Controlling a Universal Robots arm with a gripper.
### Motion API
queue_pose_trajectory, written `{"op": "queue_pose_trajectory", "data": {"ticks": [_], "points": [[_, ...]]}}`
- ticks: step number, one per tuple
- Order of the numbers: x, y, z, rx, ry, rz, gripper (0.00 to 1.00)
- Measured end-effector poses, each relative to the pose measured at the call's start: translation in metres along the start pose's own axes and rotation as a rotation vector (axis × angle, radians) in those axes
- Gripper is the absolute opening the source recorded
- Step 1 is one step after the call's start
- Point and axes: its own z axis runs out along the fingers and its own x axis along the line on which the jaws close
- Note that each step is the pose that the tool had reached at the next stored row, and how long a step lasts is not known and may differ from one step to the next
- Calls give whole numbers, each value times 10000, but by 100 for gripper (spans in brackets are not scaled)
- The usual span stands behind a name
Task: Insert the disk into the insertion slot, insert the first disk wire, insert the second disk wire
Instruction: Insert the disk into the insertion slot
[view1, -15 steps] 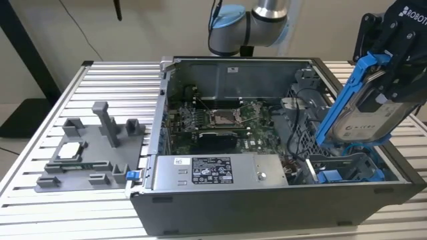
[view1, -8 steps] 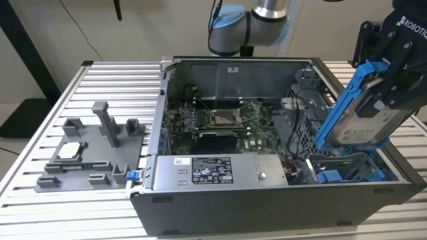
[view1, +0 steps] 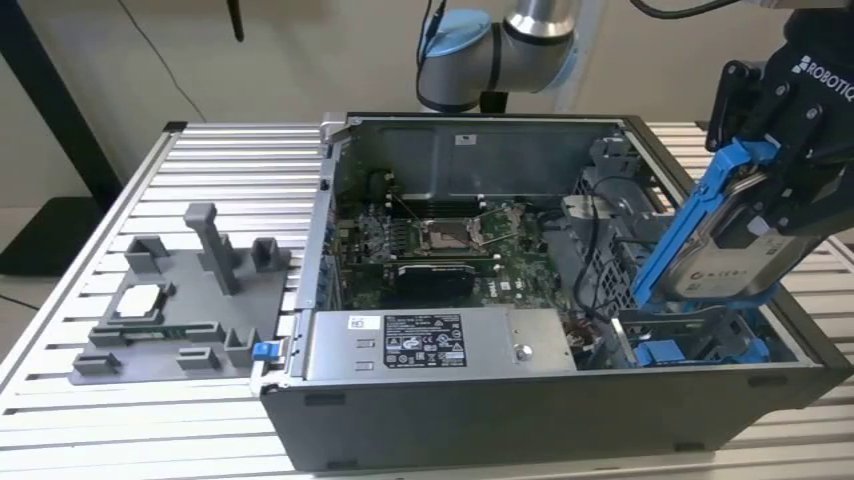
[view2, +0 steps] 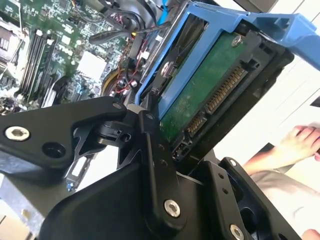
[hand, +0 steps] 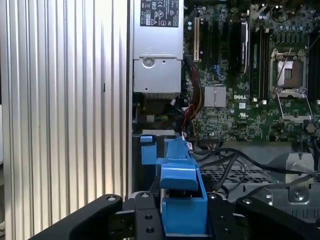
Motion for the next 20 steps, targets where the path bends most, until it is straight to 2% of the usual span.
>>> {"op": "queue_pose_trajectory", "data": {"ticks": [9, 20], "points": [[59, -11, 110, -2, -70, -3, 0], [100, -17, 237, -5, -233, -9, 0]]}}
